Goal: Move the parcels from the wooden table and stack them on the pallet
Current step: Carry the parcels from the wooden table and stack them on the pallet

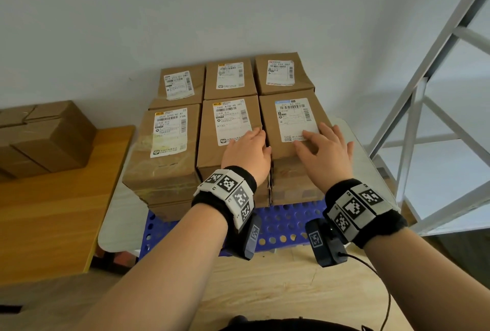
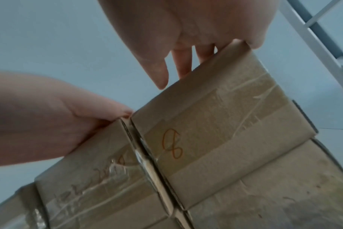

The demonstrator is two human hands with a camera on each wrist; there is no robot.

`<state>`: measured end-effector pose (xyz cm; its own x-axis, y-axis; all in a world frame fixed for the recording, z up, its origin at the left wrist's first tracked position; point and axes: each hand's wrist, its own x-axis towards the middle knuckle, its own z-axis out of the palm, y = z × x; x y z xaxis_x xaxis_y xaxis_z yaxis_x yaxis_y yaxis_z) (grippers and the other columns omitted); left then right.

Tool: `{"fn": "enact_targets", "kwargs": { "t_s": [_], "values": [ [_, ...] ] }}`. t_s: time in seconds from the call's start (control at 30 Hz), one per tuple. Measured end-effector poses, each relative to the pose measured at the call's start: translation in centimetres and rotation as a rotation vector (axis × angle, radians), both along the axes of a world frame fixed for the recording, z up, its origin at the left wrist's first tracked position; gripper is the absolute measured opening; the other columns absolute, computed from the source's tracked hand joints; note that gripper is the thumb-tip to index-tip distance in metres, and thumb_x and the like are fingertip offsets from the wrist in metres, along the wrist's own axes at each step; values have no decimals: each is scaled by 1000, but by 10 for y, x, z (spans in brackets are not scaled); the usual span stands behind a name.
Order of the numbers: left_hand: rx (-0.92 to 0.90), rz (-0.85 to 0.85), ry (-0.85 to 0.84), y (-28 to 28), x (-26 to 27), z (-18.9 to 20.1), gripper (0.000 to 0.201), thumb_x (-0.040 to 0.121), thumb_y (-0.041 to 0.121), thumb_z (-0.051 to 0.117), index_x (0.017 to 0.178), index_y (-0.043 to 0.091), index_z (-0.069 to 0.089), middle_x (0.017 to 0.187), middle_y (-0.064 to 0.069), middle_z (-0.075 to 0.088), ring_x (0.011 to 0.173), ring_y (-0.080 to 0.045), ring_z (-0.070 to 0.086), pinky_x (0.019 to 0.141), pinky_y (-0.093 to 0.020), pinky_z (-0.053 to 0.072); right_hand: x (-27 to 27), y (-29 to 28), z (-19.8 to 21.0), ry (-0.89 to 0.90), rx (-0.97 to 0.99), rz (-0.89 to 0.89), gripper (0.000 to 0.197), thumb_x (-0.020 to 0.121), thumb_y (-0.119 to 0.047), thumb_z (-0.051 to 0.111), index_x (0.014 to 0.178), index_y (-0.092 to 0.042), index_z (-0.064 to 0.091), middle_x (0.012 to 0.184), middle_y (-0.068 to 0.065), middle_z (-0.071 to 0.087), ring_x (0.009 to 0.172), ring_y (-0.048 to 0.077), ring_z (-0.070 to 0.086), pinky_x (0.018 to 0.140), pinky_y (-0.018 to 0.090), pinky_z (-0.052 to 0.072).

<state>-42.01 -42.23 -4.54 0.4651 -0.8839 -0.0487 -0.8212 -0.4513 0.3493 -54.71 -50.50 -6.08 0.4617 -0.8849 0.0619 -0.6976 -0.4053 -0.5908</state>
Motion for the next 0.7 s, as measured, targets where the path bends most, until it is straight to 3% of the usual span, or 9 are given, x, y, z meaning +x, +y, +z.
{"fn": "enact_targets", "kwargs": {
  "t_s": [0.17, 0.33, 0.7],
  "values": [
    [-184, 77, 202, 7, -2, 9, 43, 99, 24, 38, 141, 16, 39, 146, -3, 40, 135, -18, 34, 114, -33, 24, -5, -2, 14, -16, 55, 67, 41, 97, -41, 38, 132, -25, 53, 155, -1, 26, 146, 17, 5, 115, 47, -10],
    [-313, 146, 240, 18, -5, 18, 39, 99, 20, 39, 137, 18, 45, 141, -2, 45, 131, -15, 40, 106, -26, 29, -5, 9, 20, -128, 35, 106, 38, 97, -36, 43, 130, -21, 55, 151, 4, 34, 145, 17, 15, 116, 38, -5],
    [-135, 132, 74, 36, -14, 16, 37, 99, 22, 39, 133, 16, 50, 137, -3, 50, 127, -17, 44, 106, -29, 32, -4, 22, 7, 49, -64, 240, 40, 97, -39, 39, 131, -24, 55, 152, 1, 33, 145, 17, 15, 115, 35, -11]
  ]
}}
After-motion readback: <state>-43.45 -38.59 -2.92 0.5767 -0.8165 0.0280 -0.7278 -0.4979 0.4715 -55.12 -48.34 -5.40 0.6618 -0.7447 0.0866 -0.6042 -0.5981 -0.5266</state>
